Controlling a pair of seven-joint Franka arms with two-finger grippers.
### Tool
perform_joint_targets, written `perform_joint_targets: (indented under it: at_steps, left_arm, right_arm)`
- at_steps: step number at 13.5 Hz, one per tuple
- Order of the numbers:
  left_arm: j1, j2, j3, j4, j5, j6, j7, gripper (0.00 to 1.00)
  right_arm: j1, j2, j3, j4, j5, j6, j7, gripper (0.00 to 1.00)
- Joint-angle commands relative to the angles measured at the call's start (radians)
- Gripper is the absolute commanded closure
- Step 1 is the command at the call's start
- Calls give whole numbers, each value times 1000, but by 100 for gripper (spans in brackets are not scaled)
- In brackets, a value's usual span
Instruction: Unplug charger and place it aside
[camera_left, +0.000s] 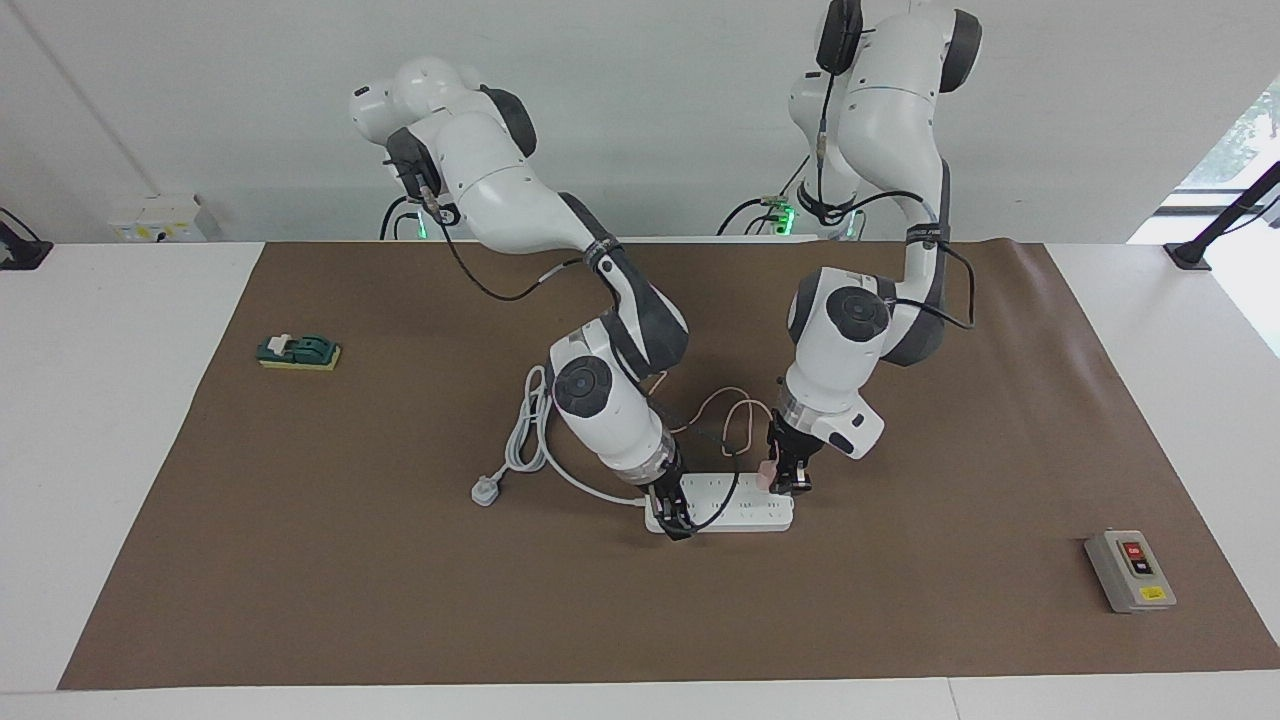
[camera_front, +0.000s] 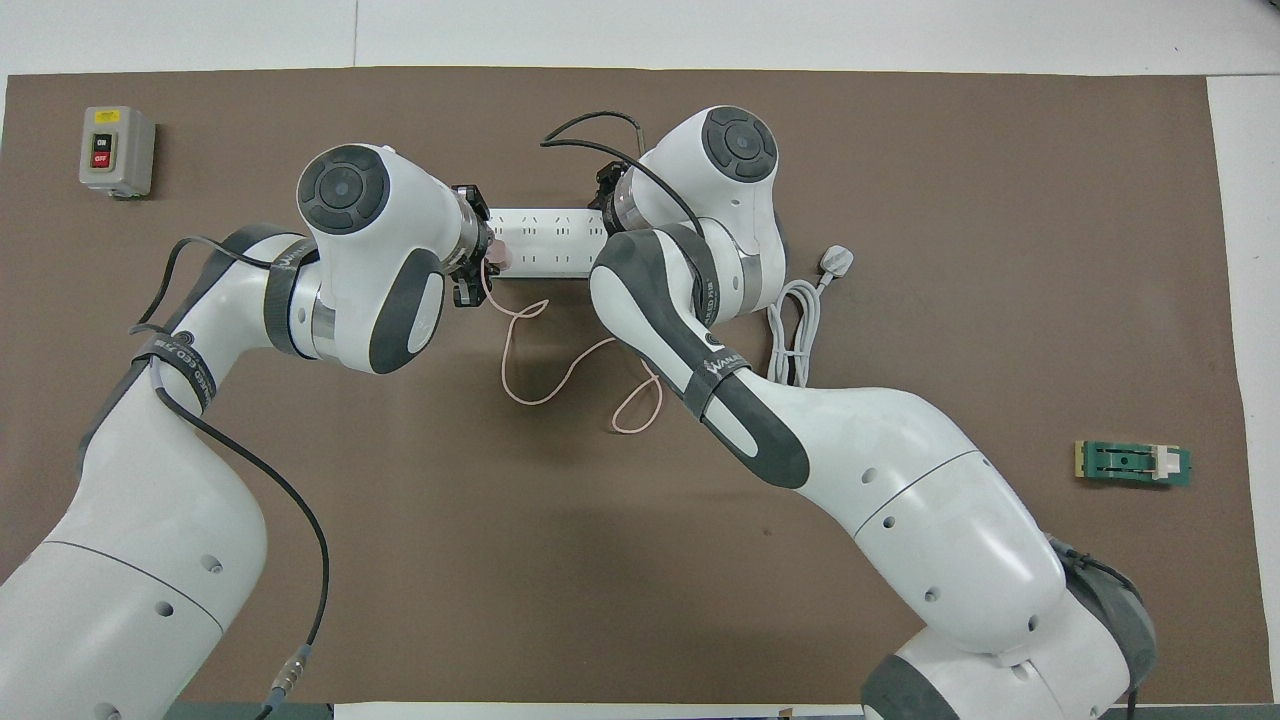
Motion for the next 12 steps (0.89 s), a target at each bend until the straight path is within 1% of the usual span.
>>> perform_joint_targets:
  at_steps: [1,4,6,8,10,12]
  left_arm:
    - [-11,12,16,4,38,48,-8,100]
    - [-8,12,16,17,46,20,-6,100]
    - [0,12,16,62,46,-43,-3,100]
    - [3,-3,16,74,47,-98,11,100]
    - [15,-57,16,73,46,-170,37,100]
    - [58,-118,14,61,46,-233,70,100]
  right_arm:
    - [2,-12,2,-37,24,43,-27,39]
    - [0,-12,2,-39,21,43,-27,39]
    - [2,-12,2,-39,23,43,-27,38]
    - [0,-12,2,-39,23,43,-27,38]
    - [2,-12,2,-39,23,43,-27,38]
    - [2,-14,2,-39,23,45,-27,38]
